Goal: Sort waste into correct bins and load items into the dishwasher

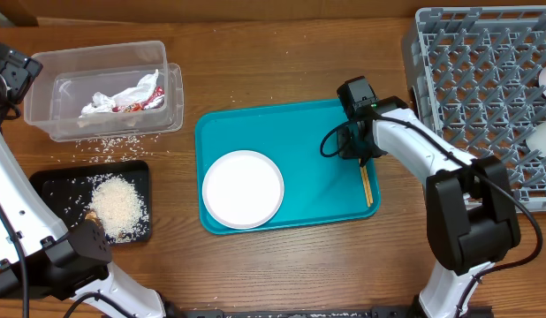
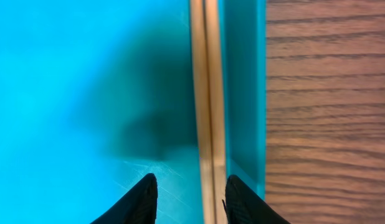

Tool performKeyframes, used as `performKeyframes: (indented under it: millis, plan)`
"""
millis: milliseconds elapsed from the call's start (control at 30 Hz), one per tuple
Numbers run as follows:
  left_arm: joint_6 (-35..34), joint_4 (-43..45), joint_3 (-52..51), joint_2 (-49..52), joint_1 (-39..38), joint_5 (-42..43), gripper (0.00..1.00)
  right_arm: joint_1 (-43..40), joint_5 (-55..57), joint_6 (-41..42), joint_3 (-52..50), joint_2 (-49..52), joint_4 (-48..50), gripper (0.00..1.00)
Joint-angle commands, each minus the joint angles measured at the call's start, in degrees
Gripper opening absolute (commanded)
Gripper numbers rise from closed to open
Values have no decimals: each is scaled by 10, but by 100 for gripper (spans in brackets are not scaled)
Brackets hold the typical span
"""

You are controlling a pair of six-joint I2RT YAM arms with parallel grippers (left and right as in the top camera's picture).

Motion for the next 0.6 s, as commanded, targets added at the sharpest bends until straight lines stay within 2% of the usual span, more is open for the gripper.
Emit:
performKeyframes:
  millis: [0, 300, 567]
  plan:
    - [-3, 1, 1, 1, -4, -5, 100, 2, -15, -1, -17, 0, 13, 38]
    - [-3, 1, 1, 1, -4, -5, 100, 2, -16, -5, -33, 15, 24, 38]
    - [-3, 1, 1, 1, -4, -5, 100, 3, -65, -2, -33, 15, 18, 35]
